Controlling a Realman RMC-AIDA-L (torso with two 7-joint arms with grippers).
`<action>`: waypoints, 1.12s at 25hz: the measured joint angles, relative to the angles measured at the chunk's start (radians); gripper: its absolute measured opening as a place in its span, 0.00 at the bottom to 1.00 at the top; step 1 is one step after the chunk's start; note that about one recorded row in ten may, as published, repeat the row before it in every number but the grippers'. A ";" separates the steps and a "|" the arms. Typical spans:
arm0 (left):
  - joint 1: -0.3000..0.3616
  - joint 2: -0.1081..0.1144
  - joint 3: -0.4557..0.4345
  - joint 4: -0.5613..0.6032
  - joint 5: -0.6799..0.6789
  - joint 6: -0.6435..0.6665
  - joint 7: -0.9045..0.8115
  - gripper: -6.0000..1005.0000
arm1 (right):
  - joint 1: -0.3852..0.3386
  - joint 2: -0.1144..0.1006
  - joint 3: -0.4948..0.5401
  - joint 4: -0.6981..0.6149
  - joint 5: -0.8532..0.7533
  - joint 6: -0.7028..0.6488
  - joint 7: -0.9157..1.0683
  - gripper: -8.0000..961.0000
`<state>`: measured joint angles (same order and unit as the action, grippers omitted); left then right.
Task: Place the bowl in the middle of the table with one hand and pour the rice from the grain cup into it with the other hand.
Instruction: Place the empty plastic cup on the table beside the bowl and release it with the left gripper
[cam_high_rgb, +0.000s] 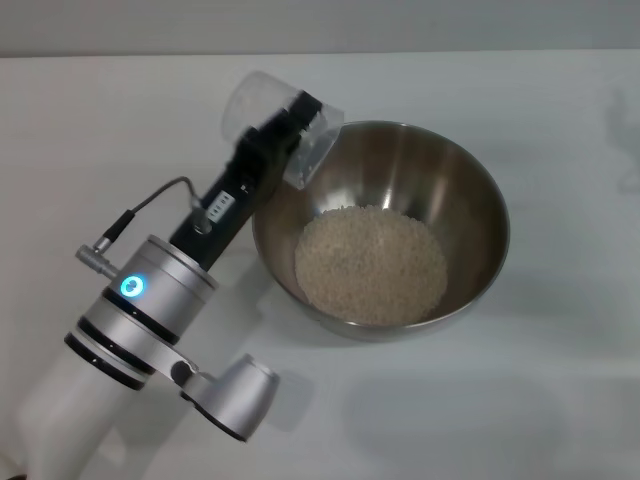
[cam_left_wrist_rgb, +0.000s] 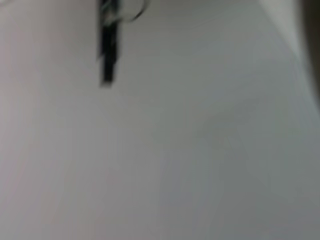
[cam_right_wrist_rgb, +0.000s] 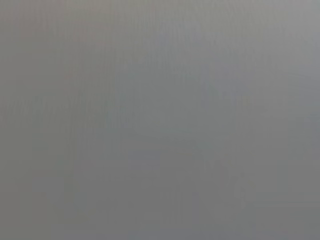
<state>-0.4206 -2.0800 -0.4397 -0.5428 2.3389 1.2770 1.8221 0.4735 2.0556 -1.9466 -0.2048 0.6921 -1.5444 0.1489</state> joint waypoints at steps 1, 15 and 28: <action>0.013 0.000 -0.018 -0.019 0.000 0.005 -0.072 0.04 | 0.000 0.000 0.000 0.000 0.000 0.000 0.000 0.44; 0.081 0.000 -0.202 -0.016 -0.244 -0.071 -1.311 0.05 | 0.014 0.000 0.000 0.007 0.000 0.017 0.000 0.44; 0.039 0.002 -0.200 0.098 -0.356 -0.280 -1.619 0.05 | 0.014 0.000 0.000 0.001 -0.005 0.017 0.000 0.44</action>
<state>-0.3820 -2.0777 -0.6401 -0.4444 1.9824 0.9969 0.2032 0.4878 2.0555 -1.9465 -0.2040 0.6866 -1.5269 0.1491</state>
